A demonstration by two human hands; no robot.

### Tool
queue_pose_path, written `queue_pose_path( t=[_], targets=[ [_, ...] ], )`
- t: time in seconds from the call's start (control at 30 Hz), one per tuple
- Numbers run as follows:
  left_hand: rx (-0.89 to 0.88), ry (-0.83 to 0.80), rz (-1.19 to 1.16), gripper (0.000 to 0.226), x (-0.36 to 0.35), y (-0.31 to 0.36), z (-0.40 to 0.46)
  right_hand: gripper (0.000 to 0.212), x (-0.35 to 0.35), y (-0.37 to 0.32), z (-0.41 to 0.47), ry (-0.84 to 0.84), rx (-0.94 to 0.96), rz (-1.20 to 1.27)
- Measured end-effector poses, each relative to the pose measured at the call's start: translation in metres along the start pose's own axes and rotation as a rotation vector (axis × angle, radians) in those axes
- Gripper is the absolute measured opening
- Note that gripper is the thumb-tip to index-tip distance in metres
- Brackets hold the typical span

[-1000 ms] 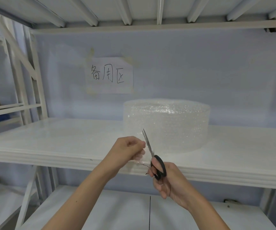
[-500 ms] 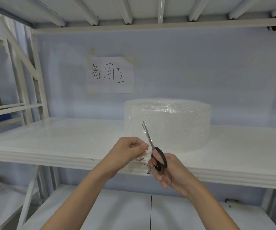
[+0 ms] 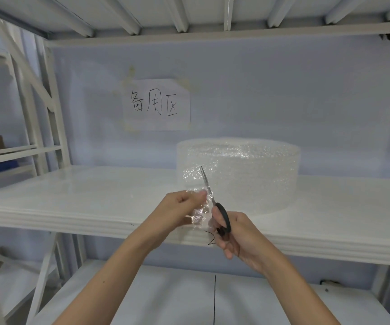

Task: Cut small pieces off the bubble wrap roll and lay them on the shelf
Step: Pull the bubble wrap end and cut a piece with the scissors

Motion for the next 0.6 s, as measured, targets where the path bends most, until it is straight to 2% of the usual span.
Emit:
queue_pose_path(
  t=[0.1,0.27,0.43,0.6],
  targets=[
    [-0.004,0.083,-0.153,0.06,0.009,0.004,0.003,0.039,-0.001,0.003,-0.001,0.001,-0.011,0.007],
    [0.04,0.158,-0.333,0.062,0.012,0.002,0.011,0.036,-0.002,0.006,0.0,0.007,0.001,0.029],
    [0.002,0.157,-0.232,0.022,0.011,-0.002,0.015,0.043,-0.002,0.005,-0.001,-0.001,0.013,0.026],
    [-0.074,0.21,-0.146,0.016,0.012,-0.001,0.013,0.05,0.001,0.002,0.002,0.006,0.006,0.005]
  ],
)
Point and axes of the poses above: each hand's wrist, its own z-axis towards the middle knuckle, its own x-axis out of the back of the hand, y = z × x, the point moved 7 cm from there along z, towards the middle knuckle, and after that the axes turned 14 degrees about -y, right-handed, at the moved point
